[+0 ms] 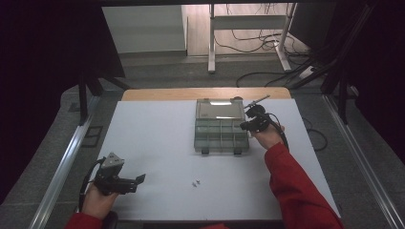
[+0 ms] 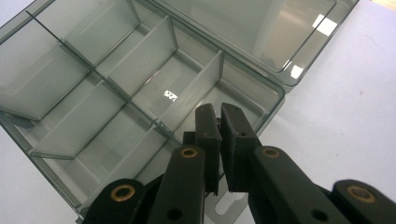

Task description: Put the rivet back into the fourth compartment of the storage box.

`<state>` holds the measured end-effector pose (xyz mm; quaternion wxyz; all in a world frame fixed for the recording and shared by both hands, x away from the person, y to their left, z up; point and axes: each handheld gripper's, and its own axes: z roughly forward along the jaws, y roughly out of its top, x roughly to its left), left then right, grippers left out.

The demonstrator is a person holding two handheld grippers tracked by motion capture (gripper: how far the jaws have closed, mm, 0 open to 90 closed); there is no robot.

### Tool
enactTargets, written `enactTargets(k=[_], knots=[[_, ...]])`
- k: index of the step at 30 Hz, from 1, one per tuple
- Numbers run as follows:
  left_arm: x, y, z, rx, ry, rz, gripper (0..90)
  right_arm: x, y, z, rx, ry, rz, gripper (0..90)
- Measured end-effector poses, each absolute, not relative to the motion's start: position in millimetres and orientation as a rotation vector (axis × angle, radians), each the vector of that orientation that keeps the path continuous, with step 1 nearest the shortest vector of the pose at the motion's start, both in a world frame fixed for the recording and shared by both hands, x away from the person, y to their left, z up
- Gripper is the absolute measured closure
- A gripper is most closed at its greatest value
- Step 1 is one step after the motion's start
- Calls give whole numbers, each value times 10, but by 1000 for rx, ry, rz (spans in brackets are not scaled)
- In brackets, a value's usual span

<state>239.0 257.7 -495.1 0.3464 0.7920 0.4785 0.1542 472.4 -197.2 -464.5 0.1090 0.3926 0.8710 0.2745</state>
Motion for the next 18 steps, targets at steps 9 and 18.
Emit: enactTargets(k=[9,18], knots=[[2389,2579,-4951,2057,1240,400,7,4724,-1971,-4653,1140,2556,813,835],[2388,2578,-4951,2059,1238,401,7,4673,-1955,-4621,1122,2555,817,759]])
